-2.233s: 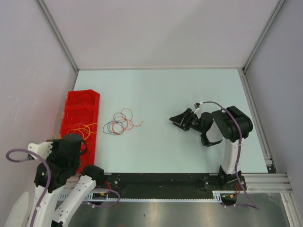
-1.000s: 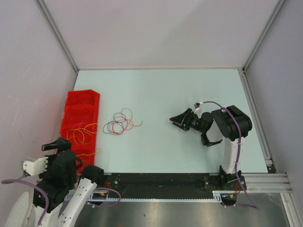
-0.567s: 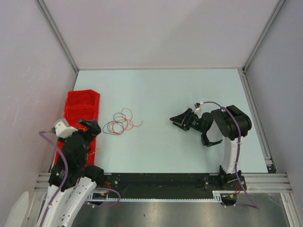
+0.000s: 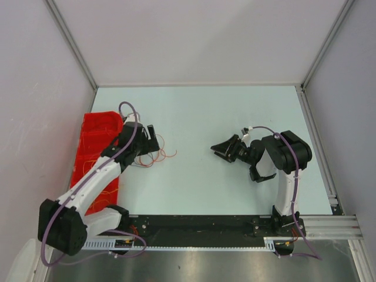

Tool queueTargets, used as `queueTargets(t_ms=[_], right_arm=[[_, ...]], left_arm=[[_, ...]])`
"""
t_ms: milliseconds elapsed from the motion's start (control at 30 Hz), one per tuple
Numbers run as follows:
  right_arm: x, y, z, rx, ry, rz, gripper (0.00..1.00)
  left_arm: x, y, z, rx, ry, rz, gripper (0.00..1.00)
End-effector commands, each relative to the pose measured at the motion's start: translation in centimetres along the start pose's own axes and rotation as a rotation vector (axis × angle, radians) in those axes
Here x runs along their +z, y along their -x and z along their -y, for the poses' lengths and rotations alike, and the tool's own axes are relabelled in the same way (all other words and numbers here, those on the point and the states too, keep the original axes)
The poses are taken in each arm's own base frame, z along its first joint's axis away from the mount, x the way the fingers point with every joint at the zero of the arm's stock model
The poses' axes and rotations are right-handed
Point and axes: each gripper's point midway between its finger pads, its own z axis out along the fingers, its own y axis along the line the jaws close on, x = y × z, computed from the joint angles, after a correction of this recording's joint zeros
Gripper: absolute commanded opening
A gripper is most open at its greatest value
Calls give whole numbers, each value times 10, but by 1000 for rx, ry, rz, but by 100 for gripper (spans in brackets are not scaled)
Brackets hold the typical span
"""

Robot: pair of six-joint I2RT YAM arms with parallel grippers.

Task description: Untangle the cables

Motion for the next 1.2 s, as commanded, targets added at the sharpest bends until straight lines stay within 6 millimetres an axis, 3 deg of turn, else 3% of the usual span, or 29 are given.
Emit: queueTargets(t_ms=[0, 200, 533, 900, 1167], right_arm=[[-30, -52, 97, 165, -361, -101, 73], [-30, -52, 98, 173, -358, -100, 73], [-30, -52, 98, 187, -343, -96, 73], [-30, -51, 98, 190, -336, -95, 73], [-30, -49, 99, 192, -338, -87, 74]], left_arm=[[18, 28, 25, 58, -58, 39, 96], [53, 6, 29, 106, -2, -85, 91], [87, -21, 40, 146, 74, -165, 86], [109, -45, 38, 154, 112, -230, 79], [116, -57, 43, 144, 81, -259, 60]])
